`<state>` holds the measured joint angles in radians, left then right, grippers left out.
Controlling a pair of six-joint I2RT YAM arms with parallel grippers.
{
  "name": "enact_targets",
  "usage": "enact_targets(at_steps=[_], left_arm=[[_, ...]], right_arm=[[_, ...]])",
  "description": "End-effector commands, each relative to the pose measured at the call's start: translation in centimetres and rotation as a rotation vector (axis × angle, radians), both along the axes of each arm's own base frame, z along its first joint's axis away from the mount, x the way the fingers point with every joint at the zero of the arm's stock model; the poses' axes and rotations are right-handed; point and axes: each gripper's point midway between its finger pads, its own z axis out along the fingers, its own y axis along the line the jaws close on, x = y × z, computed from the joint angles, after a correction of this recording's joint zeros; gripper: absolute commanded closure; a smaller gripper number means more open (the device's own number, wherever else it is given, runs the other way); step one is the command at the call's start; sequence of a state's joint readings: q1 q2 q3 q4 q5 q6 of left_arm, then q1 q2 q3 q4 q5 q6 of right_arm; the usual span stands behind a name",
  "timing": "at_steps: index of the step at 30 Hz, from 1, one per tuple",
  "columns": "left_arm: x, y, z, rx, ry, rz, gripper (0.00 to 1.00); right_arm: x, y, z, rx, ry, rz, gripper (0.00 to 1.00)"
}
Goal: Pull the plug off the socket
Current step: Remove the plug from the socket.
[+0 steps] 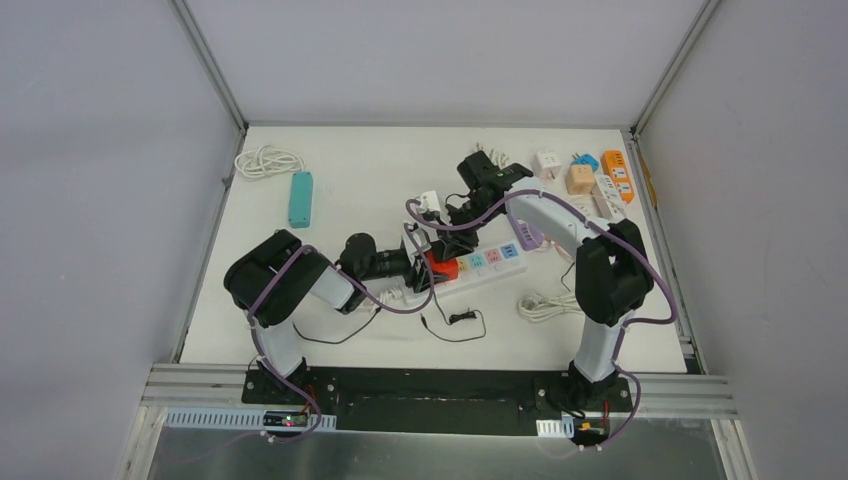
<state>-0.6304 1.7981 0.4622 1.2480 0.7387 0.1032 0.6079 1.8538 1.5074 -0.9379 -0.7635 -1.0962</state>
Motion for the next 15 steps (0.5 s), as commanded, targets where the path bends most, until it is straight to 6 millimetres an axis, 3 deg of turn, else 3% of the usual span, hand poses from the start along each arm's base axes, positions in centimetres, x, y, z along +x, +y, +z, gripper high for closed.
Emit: enact_targets(at_steps=[1, 10, 15], left_arm=[[-0.8, 0.2, -0.9, 0.025, 0.023, -0.012, 1.00], [-0.9, 1.0, -0.9, 0.029, 0.015, 0.000, 1.00], [-0.8, 0.9, -0.9, 0.028, 0.018, -0.005, 1.00]], right_arm=[[-1.2, 3.0, 2.3, 0.103, 0.001, 0.039, 1.00], [0.2, -2.0, 0.9, 0.097, 0.038, -0.019, 1.00], [-0.4, -1.3, 1.0, 0.120, 0.047, 0.007, 1.00]])
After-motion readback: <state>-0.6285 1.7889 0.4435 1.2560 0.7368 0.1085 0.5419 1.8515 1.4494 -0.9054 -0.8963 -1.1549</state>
